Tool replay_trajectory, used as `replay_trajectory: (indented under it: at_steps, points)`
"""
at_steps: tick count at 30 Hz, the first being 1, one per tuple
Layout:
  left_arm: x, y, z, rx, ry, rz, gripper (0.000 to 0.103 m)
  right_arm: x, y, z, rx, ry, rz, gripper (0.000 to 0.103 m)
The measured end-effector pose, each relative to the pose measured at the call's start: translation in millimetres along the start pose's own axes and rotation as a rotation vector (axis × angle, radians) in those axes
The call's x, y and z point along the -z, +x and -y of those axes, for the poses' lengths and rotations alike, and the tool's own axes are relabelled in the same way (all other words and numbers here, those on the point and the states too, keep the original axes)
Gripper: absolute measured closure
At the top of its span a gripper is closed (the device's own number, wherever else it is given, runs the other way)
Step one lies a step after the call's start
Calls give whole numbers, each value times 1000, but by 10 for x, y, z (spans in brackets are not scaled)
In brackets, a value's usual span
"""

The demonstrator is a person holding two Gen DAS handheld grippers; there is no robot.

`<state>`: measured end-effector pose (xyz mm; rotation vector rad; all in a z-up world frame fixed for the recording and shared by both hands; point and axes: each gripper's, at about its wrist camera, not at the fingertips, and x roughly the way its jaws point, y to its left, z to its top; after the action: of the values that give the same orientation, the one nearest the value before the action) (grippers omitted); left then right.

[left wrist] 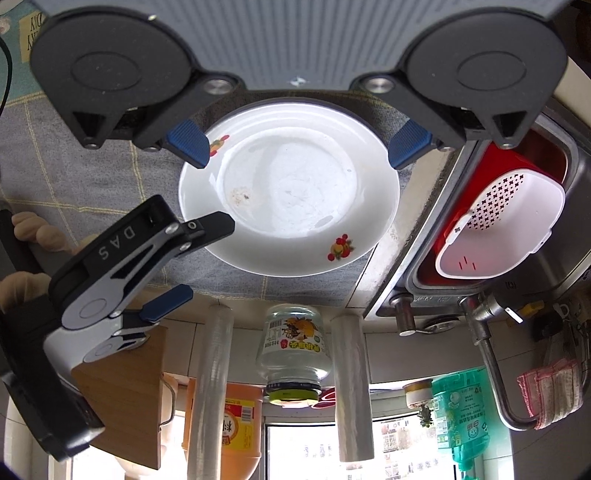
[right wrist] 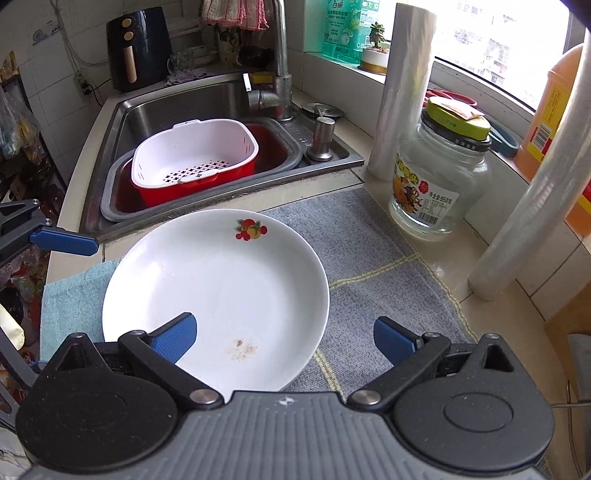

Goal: Organize plates and bowls
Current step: 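Withdraw the right tool from the stack toward the bowls, then close the left tool on the rim of a pink-flowered white bowl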

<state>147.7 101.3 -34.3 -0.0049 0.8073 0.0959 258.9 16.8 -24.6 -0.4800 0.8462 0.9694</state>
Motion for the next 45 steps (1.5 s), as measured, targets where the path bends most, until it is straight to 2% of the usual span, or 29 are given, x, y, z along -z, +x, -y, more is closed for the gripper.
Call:
replay_trajectory:
  at_steps: [4, 10, 15, 22, 25, 31, 37, 45]
  points:
    - [-15, -7, 15, 11, 27, 24, 1, 123, -115, -39, 62, 38, 30, 0]
    - [-83, 38, 72, 67, 84, 72, 1, 390, -359, -133, 231, 105, 81, 0]
    - [-204, 157, 227, 158, 153, 100, 1, 773, -617, -157, 391, 253, 90, 0]
    - [-294, 247, 772, 330, 245, 120, 1, 1460, -1086, -162, 583, 430, 53, 0]
    - [-256, 235, 1042, 380, 277, 110, 1, 1718, -1292, -144, 656, 481, 53, 0]
    - [-118, 134, 1566, 400, 314, 92, 1, 2189, -1644, -69, 687, 559, 103, 0]
    - [-11, 95, 2085, 406, 290, 22, 1, 2640, -1993, 16, 688, 537, 109, 0]
    - [41, 56, 2608, 427, 277, -10, 1, 3193, -2319, 142, 667, 510, 125, 0]
